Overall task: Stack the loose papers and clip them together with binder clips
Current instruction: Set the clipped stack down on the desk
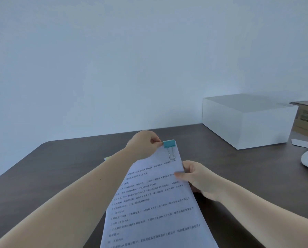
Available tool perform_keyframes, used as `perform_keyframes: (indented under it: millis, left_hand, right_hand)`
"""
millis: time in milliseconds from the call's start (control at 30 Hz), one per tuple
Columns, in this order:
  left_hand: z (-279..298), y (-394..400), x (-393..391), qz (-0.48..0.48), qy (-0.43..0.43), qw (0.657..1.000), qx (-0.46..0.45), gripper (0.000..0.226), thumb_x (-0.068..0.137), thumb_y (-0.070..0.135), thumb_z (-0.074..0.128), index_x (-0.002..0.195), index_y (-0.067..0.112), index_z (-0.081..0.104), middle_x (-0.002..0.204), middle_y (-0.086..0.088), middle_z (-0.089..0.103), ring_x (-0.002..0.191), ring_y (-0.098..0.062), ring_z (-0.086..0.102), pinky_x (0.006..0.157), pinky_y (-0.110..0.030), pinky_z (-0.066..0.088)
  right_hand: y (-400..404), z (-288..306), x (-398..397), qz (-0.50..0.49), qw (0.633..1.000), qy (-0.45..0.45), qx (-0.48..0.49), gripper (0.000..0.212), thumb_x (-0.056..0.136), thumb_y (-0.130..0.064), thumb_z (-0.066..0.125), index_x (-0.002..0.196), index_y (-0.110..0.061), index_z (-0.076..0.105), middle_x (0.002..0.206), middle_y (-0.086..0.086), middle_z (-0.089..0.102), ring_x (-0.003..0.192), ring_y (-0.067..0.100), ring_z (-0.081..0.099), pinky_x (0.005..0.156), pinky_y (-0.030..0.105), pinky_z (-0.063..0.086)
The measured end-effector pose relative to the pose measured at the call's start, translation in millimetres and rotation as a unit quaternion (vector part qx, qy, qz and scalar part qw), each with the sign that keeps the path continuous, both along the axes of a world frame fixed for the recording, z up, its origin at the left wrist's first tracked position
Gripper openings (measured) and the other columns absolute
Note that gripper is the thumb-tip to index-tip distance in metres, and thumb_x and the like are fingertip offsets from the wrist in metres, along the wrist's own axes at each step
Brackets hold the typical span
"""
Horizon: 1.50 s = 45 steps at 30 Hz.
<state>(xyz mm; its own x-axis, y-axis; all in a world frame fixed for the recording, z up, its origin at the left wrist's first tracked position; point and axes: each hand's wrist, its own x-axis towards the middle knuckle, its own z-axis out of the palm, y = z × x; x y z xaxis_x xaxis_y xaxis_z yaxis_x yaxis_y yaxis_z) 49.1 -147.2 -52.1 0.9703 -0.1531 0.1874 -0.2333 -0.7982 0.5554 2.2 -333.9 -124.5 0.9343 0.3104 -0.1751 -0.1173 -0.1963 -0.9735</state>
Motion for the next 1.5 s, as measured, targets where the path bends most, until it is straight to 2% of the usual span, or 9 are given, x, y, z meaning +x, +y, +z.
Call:
perform_keyframes:
  millis: [133,267,367,467,633,900,1000,1200,1500]
  left_hand:
    - [-3.0,10.2,-5.8,0.095,-0.047,0.987,0.123,0.058,0.091,0.052,0.051,0.144,0.036,0.037,0.151,0.007,0.042,0.14,-0.022,0.037,0.115,-0.048,0.029]
    - [-16.0,40.5,-20.6,0.215,-0.014,0.976,0.037,0.088,0.087,0.056,0.056,0.155,0.028,0.007,0.162,-0.004,0.018,0.147,-0.031,0.022,0.115,-0.055,0.026]
    - [-29.3,54.7,-32.3,0.223,0.15,0.945,-0.189,0.088,0.087,0.04,0.066,0.154,0.013,0.016,0.152,-0.014,0.041,0.128,-0.032,0.051,0.104,-0.049,0.042]
    - [-39.1,57.2,-37.7,0.187,0.281,0.9,-0.275,0.042,0.09,0.021,0.068,0.126,0.002,0.059,0.105,-0.013,0.076,0.088,-0.024,0.073,0.083,-0.036,0.058]
    - [-42.5,39.3,-23.8,0.231,0.208,0.894,-0.321,0.013,0.093,0.008,0.059,0.097,-0.002,0.066,0.092,-0.017,0.072,0.083,-0.033,0.07,0.08,-0.045,0.06]
    - [-57.1,7.7,14.9,0.242,0.137,0.871,-0.404,0.034,0.091,0.009,0.055,0.058,0.009,0.048,0.071,-0.013,0.059,0.071,-0.03,0.056,0.072,-0.042,0.054]
    - [-69.3,-1.7,54.5,0.222,0.195,0.875,-0.384,0.018,0.08,0.006,0.046,0.068,0.017,0.039,0.084,-0.007,0.045,0.079,-0.024,0.038,0.067,-0.038,0.033]
    - [-61.4,-40.6,63.3,0.185,0.235,0.891,-0.341,0.019,0.099,0.01,0.041,0.085,0.005,0.053,0.086,-0.008,0.067,0.077,-0.021,0.061,0.057,-0.027,0.049]
    - [-78.1,-49.0,120.1,0.132,0.158,0.972,-0.114,0.01,0.089,0.014,0.055,0.082,0.012,0.062,0.082,-0.008,0.063,0.067,-0.025,0.047,0.056,-0.03,0.037]
  right_hand:
    - [-2.8,2.5,2.1,-0.072,0.996,-0.014,0.054,0.016,0.095,-0.014,0.056,0.109,-0.01,0.062,0.103,0.008,0.077,0.092,0.025,0.075,0.079,0.041,0.06]
    - [-10.2,7.3,13.6,-0.127,0.985,-0.023,0.114,0.019,0.094,-0.012,0.058,0.112,-0.005,0.06,0.109,0.013,0.074,0.096,0.031,0.073,0.082,0.046,0.059]
    - [-15.4,11.4,21.8,-0.146,0.983,-0.037,0.107,0.014,0.096,-0.012,0.054,0.108,-0.008,0.06,0.112,0.013,0.072,0.1,0.031,0.07,0.09,0.05,0.055]
    - [-19.3,11.2,29.3,-0.172,0.98,-0.03,0.091,0.009,0.097,-0.013,0.053,0.103,-0.01,0.059,0.11,0.013,0.071,0.1,0.032,0.068,0.093,0.053,0.053]
    - [-28.6,15.0,32.4,-0.181,0.982,0.008,0.053,0.021,0.094,-0.021,0.06,0.109,-0.007,0.061,0.106,0.011,0.073,0.094,0.027,0.07,0.084,0.044,0.057]
    - [-54.7,4.0,52.0,-0.205,0.971,0.062,-0.106,0.032,0.088,-0.007,0.065,0.12,-0.005,0.06,0.115,0.013,0.067,0.105,0.028,0.065,0.092,0.044,0.056]
    - [-62.3,2.7,66.4,-0.234,0.956,-0.009,-0.175,0.018,0.089,-0.008,0.062,0.107,-0.007,0.063,0.109,0.008,0.065,0.101,0.024,0.062,0.088,0.035,0.053]
    - [-84.6,-3.4,104.6,-0.289,0.922,-0.114,-0.23,0.022,0.091,-0.009,0.057,0.112,-0.005,0.064,0.11,0.01,0.065,0.102,0.025,0.059,0.086,0.032,0.047]
    - [-110.3,-5.0,162.9,-0.28,0.91,-0.13,-0.278,0.025,0.094,-0.012,0.055,0.117,-0.003,0.062,0.117,0.012,0.064,0.095,0.021,0.055,0.091,0.036,0.047]
